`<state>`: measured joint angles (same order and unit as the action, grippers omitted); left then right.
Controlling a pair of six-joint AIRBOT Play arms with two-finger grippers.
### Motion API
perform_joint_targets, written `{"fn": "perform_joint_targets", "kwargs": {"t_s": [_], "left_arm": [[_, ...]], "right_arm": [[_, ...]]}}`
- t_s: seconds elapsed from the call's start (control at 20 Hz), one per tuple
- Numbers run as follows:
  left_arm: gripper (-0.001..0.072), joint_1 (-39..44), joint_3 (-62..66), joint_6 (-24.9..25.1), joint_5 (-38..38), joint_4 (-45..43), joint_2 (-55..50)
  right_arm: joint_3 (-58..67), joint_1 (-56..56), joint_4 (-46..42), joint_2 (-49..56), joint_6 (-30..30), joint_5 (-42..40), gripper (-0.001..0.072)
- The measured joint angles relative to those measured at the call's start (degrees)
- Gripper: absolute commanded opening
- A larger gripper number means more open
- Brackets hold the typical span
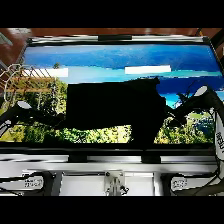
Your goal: Fold the shirts.
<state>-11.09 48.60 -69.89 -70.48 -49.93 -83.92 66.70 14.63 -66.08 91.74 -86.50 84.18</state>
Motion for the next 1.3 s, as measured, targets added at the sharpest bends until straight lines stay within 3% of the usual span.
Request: {"fn": "perform_joint_targets", "kwargs": {"t_s": [0.1,0.3,0.55,0.8,1.1,1.3], "left_arm": [[0.0035,0.0,0.2,0.1,0.0,0.0,0.0],[0.0034,0.0,0.3,0.2,-0.2,0.0,0.0],[0.0031,0.1,5.3,0.7,-0.5,0.0,0.5],[0.0033,1.2,27.9,1.3,0.1,0.0,7.5],[0.0034,1.7,63.3,0.0,7.5,0.3,20.4],[0.0034,1.8,69.1,-3.8,11.5,0.3,30.8]], "right_arm": [[0.0,-0.2,0.2,2.0,0.0,-1.4,0.0645],[0.0,-0.5,2.6,4.7,0.0,-3.9,0.0072],[0.8,-1.1,3.9,2.2,2.4,-4.8,0.0070],[11.9,-1.3,6.8,-11.8,10.0,-6.7,0.0070],[31.8,-1.3,9.0,-35.1,14.4,-25.1,0.0070],[37.5,-1.3,8.8,-46.9,14.7,-29.5,0.0070]]}}
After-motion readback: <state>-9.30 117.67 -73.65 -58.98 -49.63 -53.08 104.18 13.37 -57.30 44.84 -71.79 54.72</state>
